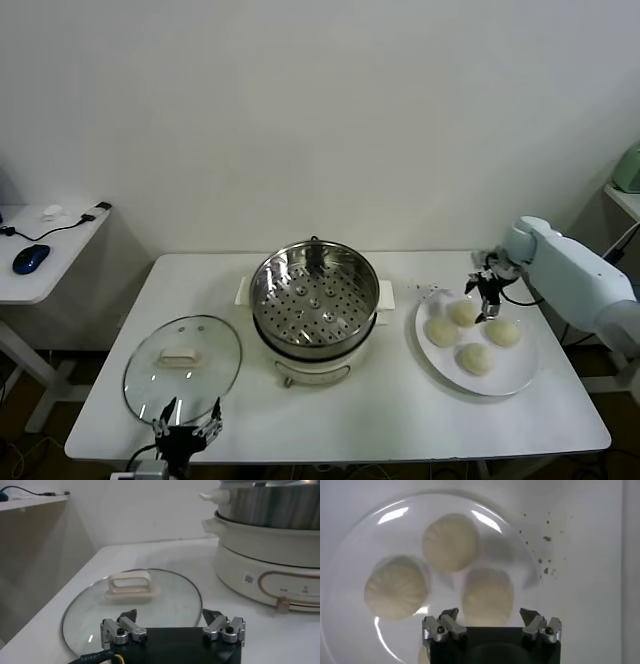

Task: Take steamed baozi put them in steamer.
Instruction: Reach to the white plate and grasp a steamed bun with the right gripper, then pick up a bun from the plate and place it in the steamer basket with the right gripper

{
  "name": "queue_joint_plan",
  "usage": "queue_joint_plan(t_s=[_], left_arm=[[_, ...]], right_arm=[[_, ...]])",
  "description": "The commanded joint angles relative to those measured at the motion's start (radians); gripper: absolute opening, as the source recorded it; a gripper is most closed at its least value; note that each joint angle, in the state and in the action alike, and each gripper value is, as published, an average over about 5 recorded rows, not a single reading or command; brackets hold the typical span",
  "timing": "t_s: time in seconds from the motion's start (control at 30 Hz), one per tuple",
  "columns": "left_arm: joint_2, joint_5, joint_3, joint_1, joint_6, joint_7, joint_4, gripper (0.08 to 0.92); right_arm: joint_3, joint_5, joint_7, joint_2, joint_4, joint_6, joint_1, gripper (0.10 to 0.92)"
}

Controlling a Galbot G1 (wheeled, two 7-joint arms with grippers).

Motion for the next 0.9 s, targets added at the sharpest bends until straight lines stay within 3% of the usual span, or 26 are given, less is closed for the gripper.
queue_joint_plan(t_s=[0.03, 0.27, 0.43, 0.67, 0.9], left_arm=[[-0.001, 0.003, 0.001, 0.002, 0.0, 0.0, -0.003, 0.823], [-0.003, 0.003, 0.001, 0.002, 0.002, -0.003, -0.007, 0.823], [-0.002, 0.004, 0.001, 0.003, 0.001, -0.004, -0.011, 0.823], [0.002, 0.005, 0.005, 0.006, 0.001, -0.004, -0.024, 0.823], [0.009, 0.006, 0.014, 0.008, 0.001, -0.004, -0.032, 0.823]], right_arm=[[0.064, -0.035, 0.017, 0.04, -0.061, -0.002, -0.032, 0.789], [0.085, -0.046, 0.011, 0.039, -0.057, -0.017, -0.028, 0.624], [0.029, 0.014, -0.012, 0.002, 0.02, -0.041, 0.016, 0.587], [-0.341, 0.343, -0.054, -0.068, 0.3, -0.052, 0.429, 0.585], [-0.654, 0.648, -0.074, 0.064, 0.597, 0.091, 0.866, 0.587]])
